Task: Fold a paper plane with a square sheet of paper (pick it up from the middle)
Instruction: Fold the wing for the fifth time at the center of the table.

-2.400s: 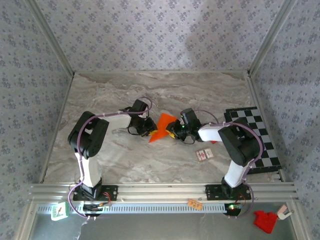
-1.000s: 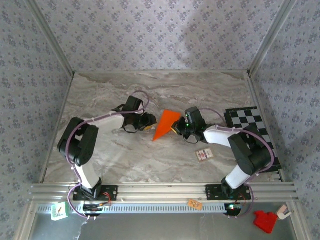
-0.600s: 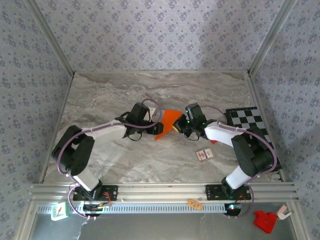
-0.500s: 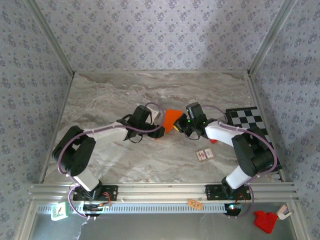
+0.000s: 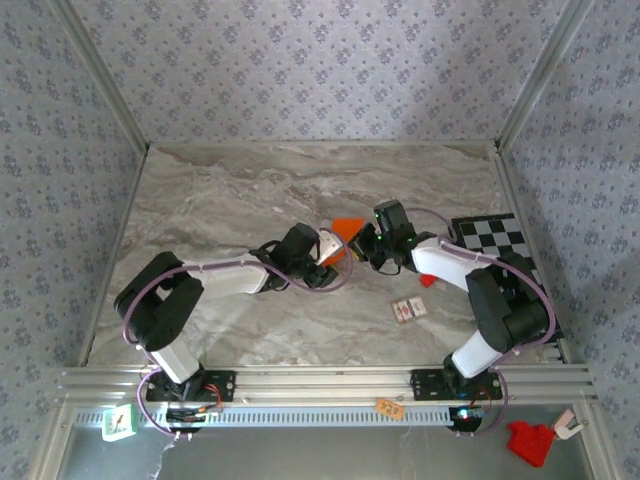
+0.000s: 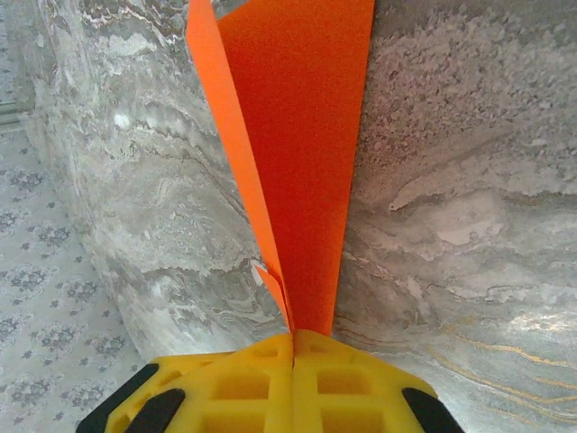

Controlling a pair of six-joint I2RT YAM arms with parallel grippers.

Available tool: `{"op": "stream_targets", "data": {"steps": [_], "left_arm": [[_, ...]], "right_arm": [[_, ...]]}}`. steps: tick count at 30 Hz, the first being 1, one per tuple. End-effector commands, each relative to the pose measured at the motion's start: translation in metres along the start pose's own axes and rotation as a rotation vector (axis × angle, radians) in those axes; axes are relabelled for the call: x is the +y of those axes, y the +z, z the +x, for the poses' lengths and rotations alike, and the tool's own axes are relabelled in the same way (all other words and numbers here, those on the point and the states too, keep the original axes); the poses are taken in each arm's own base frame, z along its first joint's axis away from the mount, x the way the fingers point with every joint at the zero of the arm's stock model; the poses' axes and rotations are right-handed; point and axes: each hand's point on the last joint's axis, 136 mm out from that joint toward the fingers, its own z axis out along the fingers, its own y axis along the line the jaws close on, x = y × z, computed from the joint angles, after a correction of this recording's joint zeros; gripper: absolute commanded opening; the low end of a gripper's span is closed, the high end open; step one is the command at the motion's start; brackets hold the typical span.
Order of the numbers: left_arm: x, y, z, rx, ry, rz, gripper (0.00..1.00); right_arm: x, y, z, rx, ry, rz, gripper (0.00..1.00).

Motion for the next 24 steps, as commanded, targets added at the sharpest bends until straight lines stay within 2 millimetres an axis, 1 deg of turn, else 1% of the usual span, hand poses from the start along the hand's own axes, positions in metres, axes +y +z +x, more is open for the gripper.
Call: {"op": "stream_targets", "data": {"steps": [1,7,16,24], "left_arm": [[0.000,0.005,0.000,-0.010,0.119,-0.017,0.58],[-0.005,0.010,0.001,-0.021,0.127,0.001,0.50],[-0.009,0.015,0.008,-0.008,0.129,0.011,0.45],[-0.010,0.017,0.008,-0.010,0.126,0.017,0.34]], "right_arm": [[0.009,-0.007,0.001,0.014,0.027,-0.006,0.01],[0.007,-0.007,0.001,0.020,0.037,-0.004,0.02],[0.005,-0.006,0.001,0.029,0.054,-0.002,0.02],[0.003,-0.005,0.003,0.039,0.061,0.003,0.04]]}}
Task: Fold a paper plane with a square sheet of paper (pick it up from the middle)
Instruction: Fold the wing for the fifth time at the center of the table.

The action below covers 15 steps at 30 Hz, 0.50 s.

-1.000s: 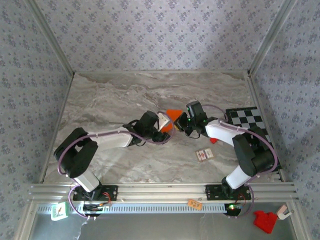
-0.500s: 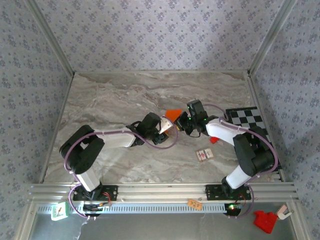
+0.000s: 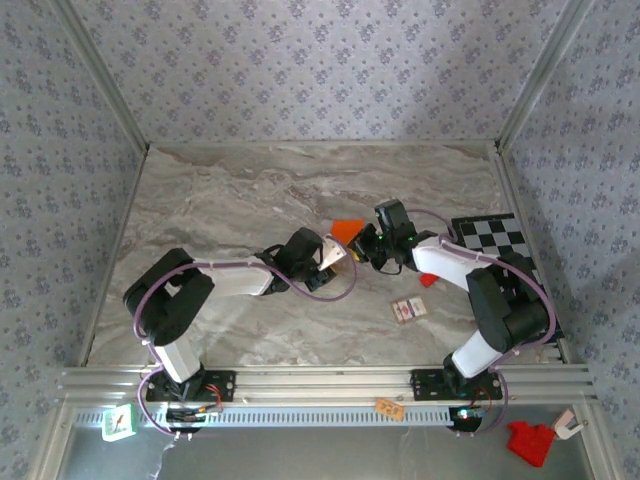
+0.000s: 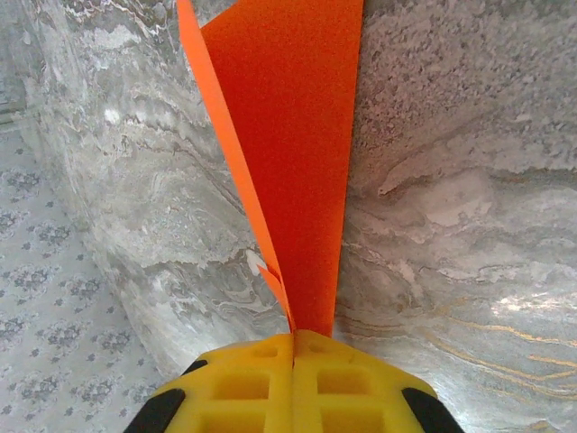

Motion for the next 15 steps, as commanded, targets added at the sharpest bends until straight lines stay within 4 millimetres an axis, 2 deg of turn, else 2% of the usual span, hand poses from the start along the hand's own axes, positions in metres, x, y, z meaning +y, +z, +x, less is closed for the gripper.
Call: {"op": "stream_targets", "data": {"steps": [1,15], "left_arm": [[-0.0059,0.0040,0.0029,-0.002,0.017,0.015,0.33],[-0.0067,0.0058,0.0034,0.000,0.013,0.021,0.17]], "right_arm": [[0.0043,-0.0028,0.0014,0.015,0.028,-0.004,0.04],[0.0012,-0.0025,0.0012,0.020,0.033,0.002,0.09]]}}
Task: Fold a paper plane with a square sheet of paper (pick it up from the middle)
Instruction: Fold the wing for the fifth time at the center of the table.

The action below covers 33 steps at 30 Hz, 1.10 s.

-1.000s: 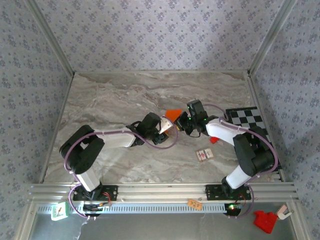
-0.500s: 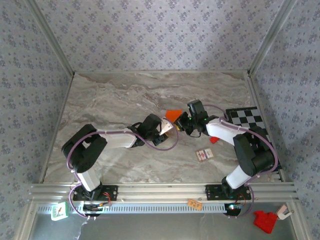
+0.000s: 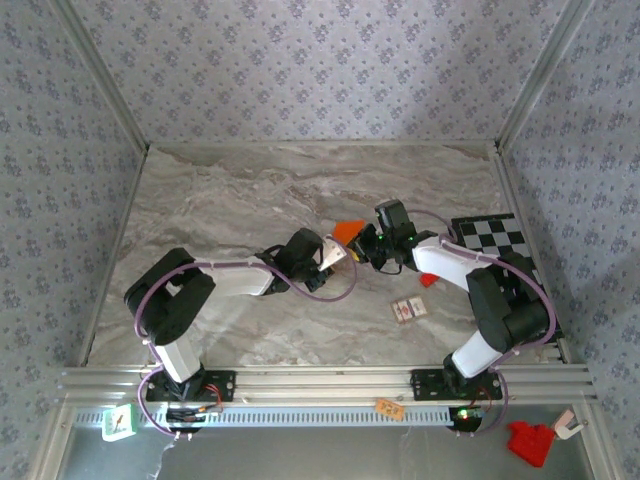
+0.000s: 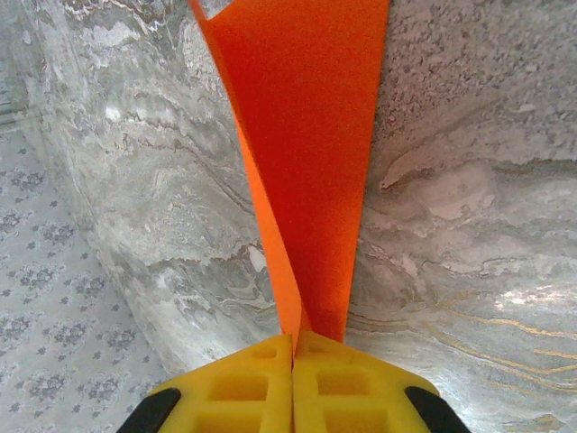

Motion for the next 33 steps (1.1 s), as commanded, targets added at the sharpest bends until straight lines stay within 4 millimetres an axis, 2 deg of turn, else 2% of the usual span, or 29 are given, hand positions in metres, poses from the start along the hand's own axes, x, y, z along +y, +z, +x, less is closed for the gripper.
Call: {"op": "stream_targets", "data": {"steps": [1,8,13,16,23,33], "left_arm": [[-0.006,0.004,0.002,-0.004,0.012,0.020,0.16],[-0.008,0.006,0.002,0.003,0.005,0.028,0.09],[-0.012,0.008,0.004,0.019,-0.010,0.053,0.01],[-0.015,0.010,0.005,0.036,-0.024,0.075,0.00],[-0.026,0.010,0.003,0.090,-0.102,0.163,0.00],[-0.015,0.006,-0.008,0.080,-0.392,0.275,0.00]], "right_arm": [[0.000,-0.002,0.000,0.011,0.019,0.006,0.11],[-0.008,-0.004,-0.001,0.002,0.014,0.038,0.33],[-0.014,-0.013,-0.008,-0.033,-0.010,0.069,0.54],[-0.014,-0.020,-0.014,-0.058,-0.043,0.074,0.61],[-0.021,-0.030,-0.028,-0.096,-0.091,0.078,0.67],[-0.031,-0.034,-0.038,-0.111,-0.186,0.072,0.68]]}}
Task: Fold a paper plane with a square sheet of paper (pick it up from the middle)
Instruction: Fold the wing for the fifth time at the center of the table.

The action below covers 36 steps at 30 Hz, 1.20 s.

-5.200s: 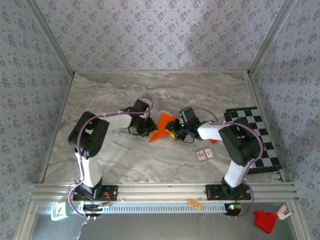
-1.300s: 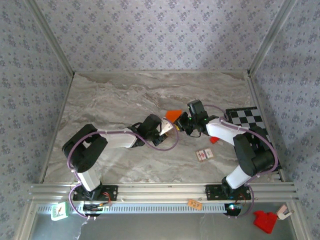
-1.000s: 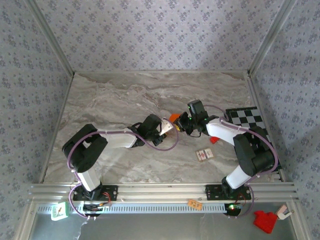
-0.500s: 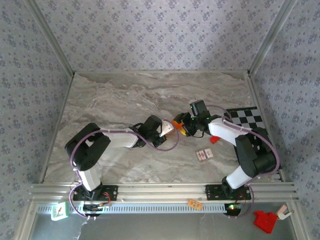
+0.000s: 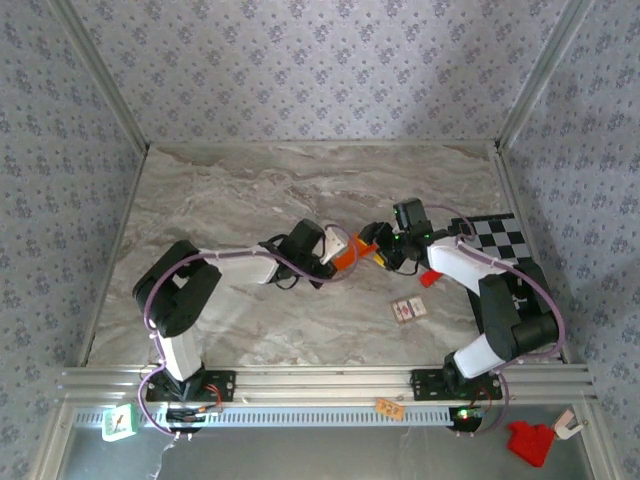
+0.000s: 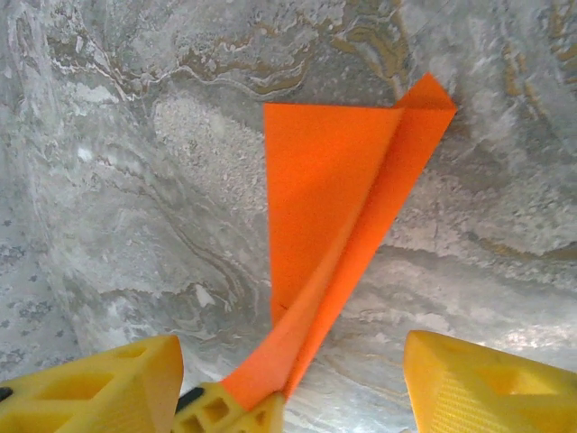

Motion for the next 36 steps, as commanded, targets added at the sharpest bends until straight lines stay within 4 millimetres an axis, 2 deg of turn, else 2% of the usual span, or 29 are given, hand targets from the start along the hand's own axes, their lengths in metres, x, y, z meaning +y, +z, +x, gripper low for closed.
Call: {"op": "stream_targets", "data": {"steps": [1,15,23,36], "left_arm": [[-0.006,-0.001,-0.005,0.013,-0.146,0.104,0.00],[-0.010,0.008,-0.005,0.062,-0.386,0.257,0.00],[-0.019,0.009,-0.013,0.069,-0.529,0.349,0.00],[-0.014,0.014,-0.017,0.054,-0.719,0.430,0.00]], "right_arm": [[-0.003,-0.005,-0.003,-0.020,-0.078,-0.010,0.67],[-0.006,0.008,0.008,0.022,-0.287,-0.062,0.65],[-0.006,0.016,0.015,0.041,-0.323,-0.094,0.67],[-0.011,0.029,0.024,0.086,-0.367,-0.113,0.65]]}}
